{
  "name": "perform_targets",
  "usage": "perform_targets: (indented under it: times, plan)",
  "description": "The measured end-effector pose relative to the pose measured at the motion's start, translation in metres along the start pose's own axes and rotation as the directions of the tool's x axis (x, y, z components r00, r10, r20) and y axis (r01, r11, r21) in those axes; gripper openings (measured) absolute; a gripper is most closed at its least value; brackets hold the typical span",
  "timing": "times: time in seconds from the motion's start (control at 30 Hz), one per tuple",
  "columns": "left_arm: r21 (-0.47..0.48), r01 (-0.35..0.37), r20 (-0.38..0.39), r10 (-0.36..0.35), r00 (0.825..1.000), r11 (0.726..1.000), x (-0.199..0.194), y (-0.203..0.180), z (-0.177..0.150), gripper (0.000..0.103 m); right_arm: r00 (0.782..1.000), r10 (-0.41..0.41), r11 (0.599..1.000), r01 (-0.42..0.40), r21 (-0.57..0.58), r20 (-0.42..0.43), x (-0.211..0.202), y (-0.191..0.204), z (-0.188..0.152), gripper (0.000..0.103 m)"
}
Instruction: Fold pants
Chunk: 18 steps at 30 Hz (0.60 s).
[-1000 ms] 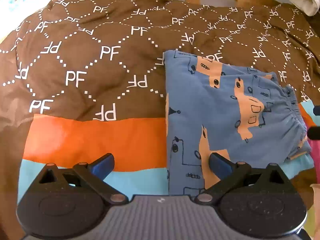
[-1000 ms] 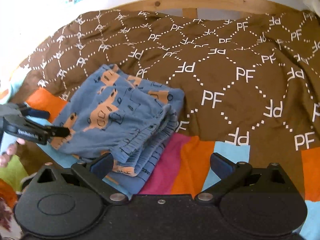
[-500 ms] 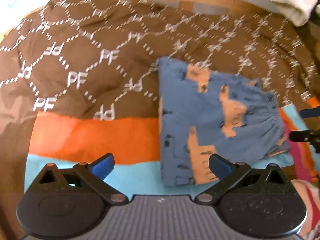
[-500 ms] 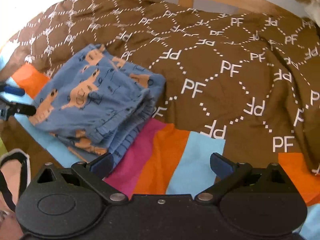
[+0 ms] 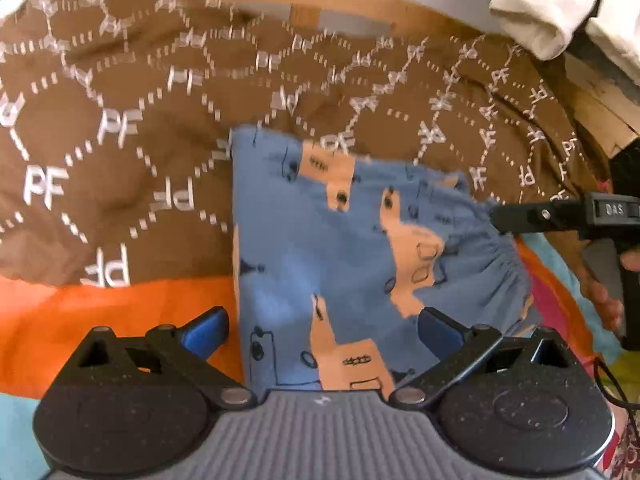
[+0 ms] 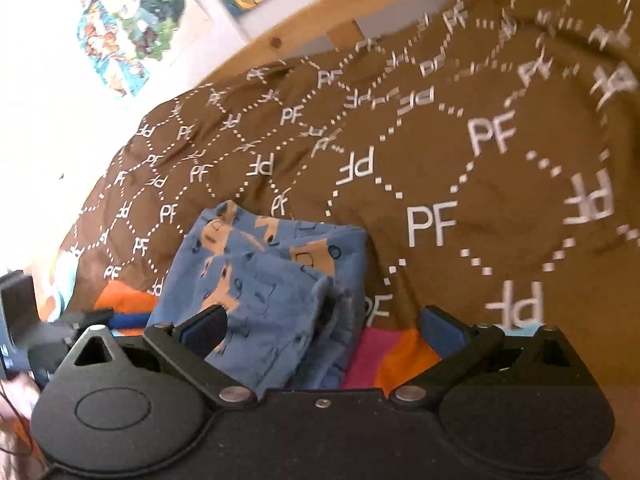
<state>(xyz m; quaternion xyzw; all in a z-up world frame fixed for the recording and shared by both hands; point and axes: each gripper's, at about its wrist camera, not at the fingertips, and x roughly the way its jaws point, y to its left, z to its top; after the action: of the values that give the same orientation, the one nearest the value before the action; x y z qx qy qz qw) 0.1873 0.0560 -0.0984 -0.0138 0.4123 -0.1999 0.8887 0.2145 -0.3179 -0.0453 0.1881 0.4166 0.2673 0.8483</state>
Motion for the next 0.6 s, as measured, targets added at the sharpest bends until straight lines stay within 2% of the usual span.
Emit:
perform_targets:
  times: [0.1, 0.27, 0.37, 0.47, 0.57, 0.6]
  plan:
    - [-0.039, 0.029, -0.005, -0.029, 1.000, 0.999, 0.004, 0.009, -0.002, 0.103, 0.998, 0.063, 0.998, -0.063, 0.002, 0.015, 0.013, -0.001, 0.003, 0.102]
    - [-0.009, 0.063, -0.009, -0.063, 0.998, 0.998, 0.001, 0.013, -0.005, 0.103, 0.976, 0.210, 0.973, -0.215, 0.082, 0.061, 0.014, -0.011, -0.008, 0.102]
    - [-0.005, 0.083, -0.032, -0.083, 0.996, 0.997, -0.002, 0.016, -0.003, 0.103, 0.975, 0.215, 0.974, -0.218, 0.060, 0.061, 0.015, -0.009, -0.010, 0.102]
    - [-0.107, 0.125, -0.047, -0.130, 0.990, 0.986, -0.008, 0.029, 0.000, 0.103, 0.975, 0.202, 0.972, -0.211, 0.104, 0.088, 0.015, -0.009, -0.010, 0.100]
    - [-0.229, 0.158, -0.041, -0.171, 0.984, 0.961, -0.011, 0.045, 0.001, 0.103, 0.978, 0.179, 0.971, -0.193, 0.143, 0.108, 0.011, -0.014, -0.015, 0.088]
    - [-0.258, 0.169, -0.031, -0.183, 0.983, 0.951, -0.012, 0.049, 0.000, 0.103, 0.979, 0.170, 0.970, -0.186, 0.155, 0.112, 0.009, -0.017, -0.016, 0.081]
